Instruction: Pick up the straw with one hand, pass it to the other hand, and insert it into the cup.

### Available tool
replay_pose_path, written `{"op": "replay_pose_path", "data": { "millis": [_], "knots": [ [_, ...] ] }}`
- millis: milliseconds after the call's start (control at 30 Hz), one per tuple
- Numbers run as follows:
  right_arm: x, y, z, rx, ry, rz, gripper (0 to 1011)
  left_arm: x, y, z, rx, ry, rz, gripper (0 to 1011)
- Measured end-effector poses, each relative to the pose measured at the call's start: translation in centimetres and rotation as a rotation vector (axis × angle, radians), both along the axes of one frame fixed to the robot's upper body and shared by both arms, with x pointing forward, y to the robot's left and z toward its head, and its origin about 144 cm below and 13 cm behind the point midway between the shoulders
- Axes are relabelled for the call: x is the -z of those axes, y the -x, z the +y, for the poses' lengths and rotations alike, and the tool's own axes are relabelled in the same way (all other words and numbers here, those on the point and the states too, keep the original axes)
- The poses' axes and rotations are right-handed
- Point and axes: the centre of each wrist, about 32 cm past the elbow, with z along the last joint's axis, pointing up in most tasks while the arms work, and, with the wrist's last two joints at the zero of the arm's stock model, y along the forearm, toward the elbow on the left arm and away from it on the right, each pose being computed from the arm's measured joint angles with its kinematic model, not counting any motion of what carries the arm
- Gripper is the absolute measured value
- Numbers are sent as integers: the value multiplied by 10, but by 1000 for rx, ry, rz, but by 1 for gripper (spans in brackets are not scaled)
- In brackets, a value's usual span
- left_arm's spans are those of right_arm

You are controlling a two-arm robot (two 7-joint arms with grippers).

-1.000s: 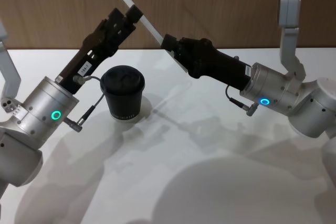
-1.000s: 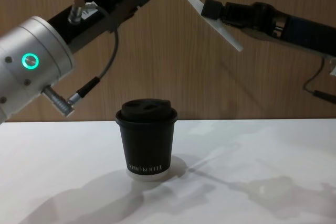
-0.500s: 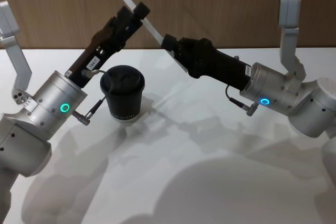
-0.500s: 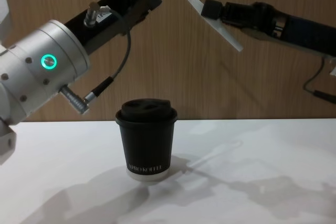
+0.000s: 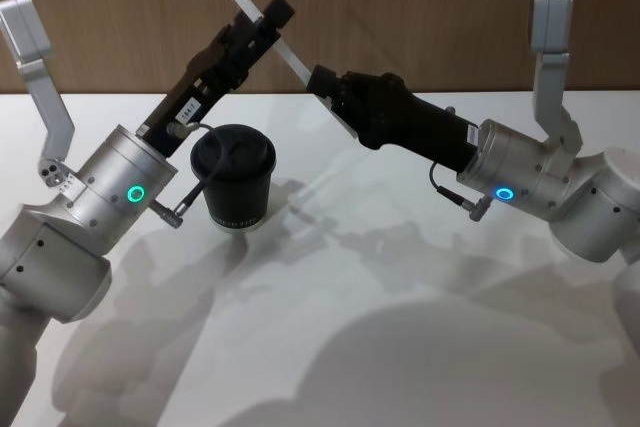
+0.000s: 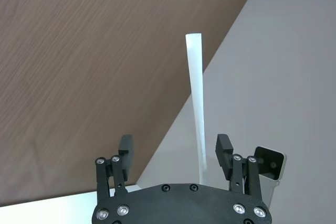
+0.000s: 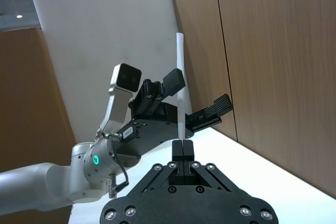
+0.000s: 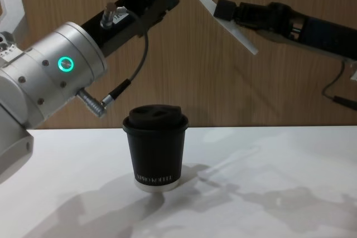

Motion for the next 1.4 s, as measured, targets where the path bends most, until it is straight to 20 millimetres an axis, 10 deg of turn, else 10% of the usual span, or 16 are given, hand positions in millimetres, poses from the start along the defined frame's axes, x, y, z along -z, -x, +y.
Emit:
{"op": "replay_pose_path", "data": {
  "millis": [1000, 1400],
  "knots": [
    [0, 0, 0, 0, 0, 0, 1, -1, -8, -4, 16, 10, -13, 129],
    [0, 0, 0, 0, 0, 0, 1, -2, -8, -3, 16, 9, -13, 34]
  ]
}}
